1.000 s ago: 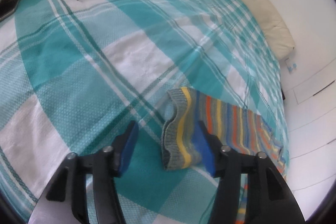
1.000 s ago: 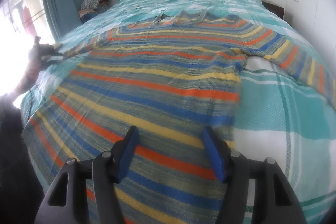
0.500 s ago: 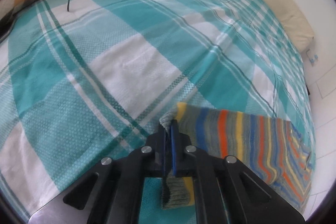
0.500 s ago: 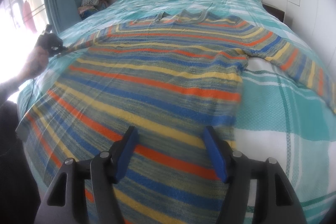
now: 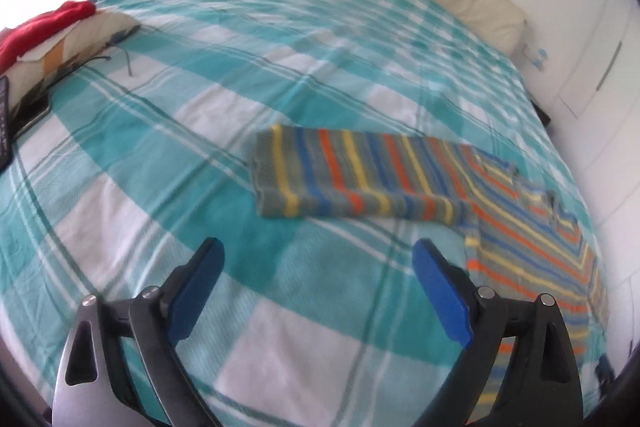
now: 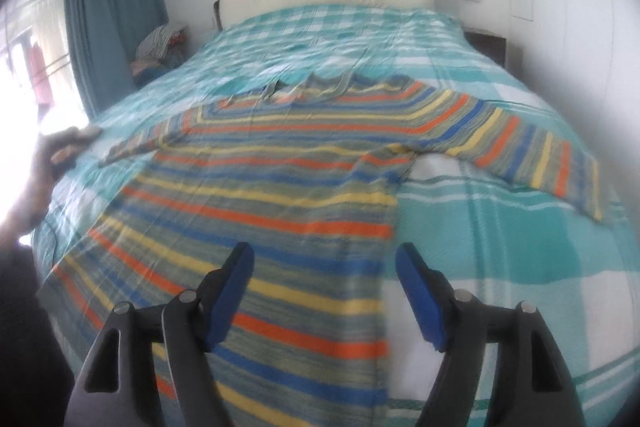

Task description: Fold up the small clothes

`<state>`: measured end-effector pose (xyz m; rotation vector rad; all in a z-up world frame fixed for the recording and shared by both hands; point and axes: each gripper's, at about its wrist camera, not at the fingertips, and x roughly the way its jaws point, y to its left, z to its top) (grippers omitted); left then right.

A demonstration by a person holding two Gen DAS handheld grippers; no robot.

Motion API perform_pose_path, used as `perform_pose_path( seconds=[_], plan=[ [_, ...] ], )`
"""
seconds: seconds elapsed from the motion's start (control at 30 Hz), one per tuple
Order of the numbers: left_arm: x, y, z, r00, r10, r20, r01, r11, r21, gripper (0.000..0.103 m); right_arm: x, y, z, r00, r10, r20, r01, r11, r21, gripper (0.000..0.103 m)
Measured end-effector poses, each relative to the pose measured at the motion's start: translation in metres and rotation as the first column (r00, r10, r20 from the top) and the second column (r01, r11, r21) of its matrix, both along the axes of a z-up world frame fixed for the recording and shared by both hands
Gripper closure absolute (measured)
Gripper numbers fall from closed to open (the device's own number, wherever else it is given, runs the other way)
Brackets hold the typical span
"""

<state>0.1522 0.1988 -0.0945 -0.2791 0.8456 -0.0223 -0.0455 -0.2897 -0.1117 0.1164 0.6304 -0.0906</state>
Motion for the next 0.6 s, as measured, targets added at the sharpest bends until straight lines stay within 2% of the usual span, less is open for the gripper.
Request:
perform_pose_path(
  seconds=[0.1,0.23,0.37,0.6],
  plan=[
    [-0.010,-0.028,-0.009,0.997,-0.071,-0.009,0.071,0.995,0.064,0.006,-0.001,-0.023,0.002,0.994,-0.113,-0.004,0.113,0.994,0.001,0.030],
    [-0.007,-0.047,-0.022,0.995,-0.098,-0.020,0.100,0.982,0.163,0.006,-0.007,-0.057,-0.001,0.970,-0.243,-0.032,0.244,0.968,0.060,0.030],
    [-0.005,-0.049,-0.033,0.994,-0.100,-0.040,0.105,0.982,0.160,0.006,-0.011,-0.074,-0.004,0.950,-0.308,-0.052,0.312,0.947,0.081,0.030],
    [-0.004,-0.056,-0.043,0.994,-0.084,-0.063,0.094,0.979,0.179,0.006,-0.001,-0.077,-0.012,0.943,-0.324,-0.078,0.329,0.943,0.059,0.030]
  ],
)
